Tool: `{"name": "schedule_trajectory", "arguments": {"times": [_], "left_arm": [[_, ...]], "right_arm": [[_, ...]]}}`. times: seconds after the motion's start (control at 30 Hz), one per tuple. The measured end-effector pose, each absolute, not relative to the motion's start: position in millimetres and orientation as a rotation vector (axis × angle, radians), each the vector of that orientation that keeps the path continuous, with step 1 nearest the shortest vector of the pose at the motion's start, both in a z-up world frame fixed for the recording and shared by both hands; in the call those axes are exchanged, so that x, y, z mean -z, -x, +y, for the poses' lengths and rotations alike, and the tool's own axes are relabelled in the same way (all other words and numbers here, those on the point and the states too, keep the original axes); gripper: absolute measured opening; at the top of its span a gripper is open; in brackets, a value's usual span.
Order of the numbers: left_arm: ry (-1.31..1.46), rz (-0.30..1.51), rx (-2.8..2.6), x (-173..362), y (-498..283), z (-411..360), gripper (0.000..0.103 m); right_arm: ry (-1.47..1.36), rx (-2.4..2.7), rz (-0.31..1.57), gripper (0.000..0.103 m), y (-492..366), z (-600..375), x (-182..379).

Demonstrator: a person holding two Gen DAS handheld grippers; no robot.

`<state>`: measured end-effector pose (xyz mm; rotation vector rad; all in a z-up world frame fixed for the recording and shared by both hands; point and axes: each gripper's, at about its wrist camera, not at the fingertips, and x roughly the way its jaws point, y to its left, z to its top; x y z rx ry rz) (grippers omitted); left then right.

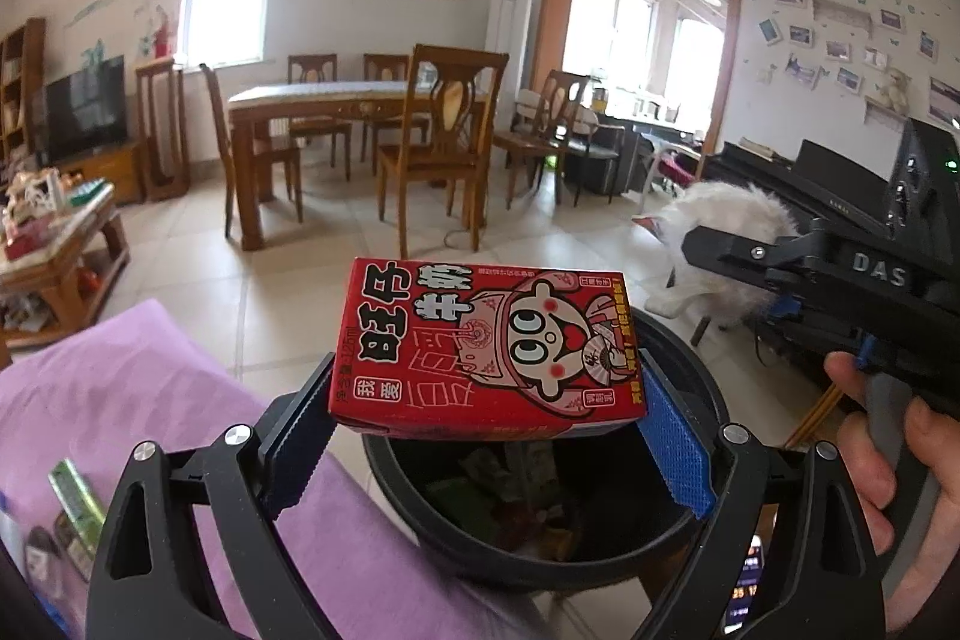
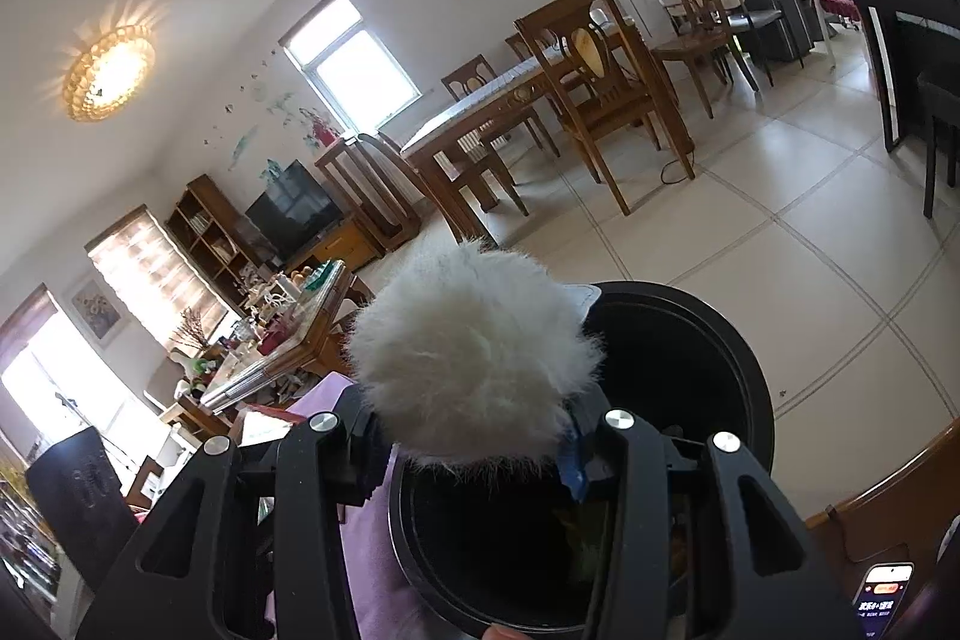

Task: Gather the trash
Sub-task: 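Carry the red box and fluffy ball over the black bin and open both tools, then grasp the white tissue with the left tool while the right tool grasps the green Doublemint box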

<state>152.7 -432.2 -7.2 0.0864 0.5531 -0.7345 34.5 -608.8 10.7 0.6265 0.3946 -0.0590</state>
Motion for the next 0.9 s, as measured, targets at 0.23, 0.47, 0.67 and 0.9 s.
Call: {"name": "schedule_trajectory", "arguments": {"times": [0.23,0.47,0.67,0.9], "left_arm": [[-0.106,0.586,0.746,16,-171,-452,0.09],[-0.132,0.584,0.757,14,-163,-445,0.091],[-0.128,0.571,0.754,8,-146,-425,0.091],[-0.087,0.578,0.658,0,-140,-337,0.098]], "right_arm": [[-0.645,0.069,0.397,0.051,-28,-607,-8],[-0.685,0.08,0.377,0.078,-24,-610,-11],[-0.654,0.054,0.381,0.081,-27,-595,-18],[-0.58,-0.003,0.414,0.082,-38,-561,-21]]}}
